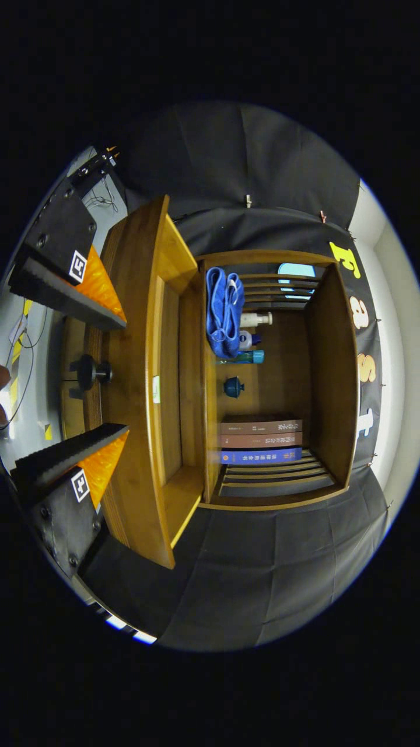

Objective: Pull open the drawer, take out the items inside it, and place them on the countertop above the cabinet.

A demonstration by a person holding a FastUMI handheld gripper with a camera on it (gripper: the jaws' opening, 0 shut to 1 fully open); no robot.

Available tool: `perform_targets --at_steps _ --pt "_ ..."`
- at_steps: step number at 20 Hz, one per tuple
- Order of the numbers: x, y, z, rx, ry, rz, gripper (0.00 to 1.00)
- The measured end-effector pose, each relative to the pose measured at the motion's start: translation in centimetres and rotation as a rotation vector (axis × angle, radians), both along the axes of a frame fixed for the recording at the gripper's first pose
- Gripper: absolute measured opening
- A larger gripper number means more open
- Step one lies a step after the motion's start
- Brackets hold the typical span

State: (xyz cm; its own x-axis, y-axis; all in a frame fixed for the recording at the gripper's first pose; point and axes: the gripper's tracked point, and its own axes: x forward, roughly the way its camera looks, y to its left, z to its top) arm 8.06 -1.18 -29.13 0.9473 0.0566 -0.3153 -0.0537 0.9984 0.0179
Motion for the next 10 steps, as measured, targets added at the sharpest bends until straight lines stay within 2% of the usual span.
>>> perform_targets --at_steps 3,7,10 --pt "0.5 0.1 3.3 0.041 0.030 0.012 0.99" --pt "2.9 0.6 7.1 0.082 0.149 0.026 0.99" --pt "6.6 0.4 9.1 -0.003 0.184 0.046 0.99"
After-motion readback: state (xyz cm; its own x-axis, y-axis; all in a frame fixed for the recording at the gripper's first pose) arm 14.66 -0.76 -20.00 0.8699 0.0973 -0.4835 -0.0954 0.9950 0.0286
